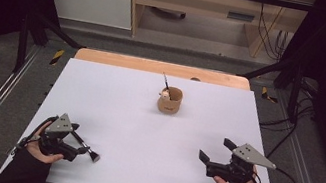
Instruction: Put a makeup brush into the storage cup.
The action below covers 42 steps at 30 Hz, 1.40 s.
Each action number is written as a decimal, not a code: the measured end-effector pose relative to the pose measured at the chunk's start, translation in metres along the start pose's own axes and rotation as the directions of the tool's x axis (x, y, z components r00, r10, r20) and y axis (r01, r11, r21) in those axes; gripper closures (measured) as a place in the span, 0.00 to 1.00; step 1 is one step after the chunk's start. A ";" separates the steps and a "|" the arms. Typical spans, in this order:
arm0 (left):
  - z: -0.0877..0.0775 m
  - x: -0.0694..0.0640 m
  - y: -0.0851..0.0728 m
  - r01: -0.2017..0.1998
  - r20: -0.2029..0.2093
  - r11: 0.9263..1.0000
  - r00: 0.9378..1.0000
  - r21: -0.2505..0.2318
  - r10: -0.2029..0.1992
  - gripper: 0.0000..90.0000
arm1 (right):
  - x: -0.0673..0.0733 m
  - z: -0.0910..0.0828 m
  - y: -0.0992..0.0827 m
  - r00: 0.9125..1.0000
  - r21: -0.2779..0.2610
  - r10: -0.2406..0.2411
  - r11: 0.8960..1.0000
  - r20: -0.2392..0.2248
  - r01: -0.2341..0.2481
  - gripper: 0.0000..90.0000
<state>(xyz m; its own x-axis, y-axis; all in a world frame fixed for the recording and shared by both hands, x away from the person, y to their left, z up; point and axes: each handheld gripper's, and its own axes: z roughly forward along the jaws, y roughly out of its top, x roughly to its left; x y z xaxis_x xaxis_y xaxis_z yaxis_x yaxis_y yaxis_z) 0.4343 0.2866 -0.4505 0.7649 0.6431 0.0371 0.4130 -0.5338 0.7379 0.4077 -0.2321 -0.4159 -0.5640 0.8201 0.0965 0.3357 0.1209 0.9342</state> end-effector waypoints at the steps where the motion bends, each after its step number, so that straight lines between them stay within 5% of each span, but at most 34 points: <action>1: 0.000 0.001 -0.001 -0.009 0.001 1.000 1.000 0.005 0.009 0.11 | 0.000 0.000 0.000 1.000 0.000 0.001 1.000 0.000 -0.001 0.04; 42: 0.020 0.000 -0.007 -0.094 0.045 0.991 0.995 0.096 0.090 0.35 | 0.002 0.001 0.001 1.000 0.002 -0.006 1.000 0.001 0.006 0.05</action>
<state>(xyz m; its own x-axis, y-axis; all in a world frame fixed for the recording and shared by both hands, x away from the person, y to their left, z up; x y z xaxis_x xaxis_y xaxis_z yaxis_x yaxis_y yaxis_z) 0.4416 0.2789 -0.4693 0.8201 0.5676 0.0730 0.3854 -0.6420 0.6628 0.4076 -0.2297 -0.4155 -0.5653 0.8198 0.0911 0.3338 0.1264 0.9341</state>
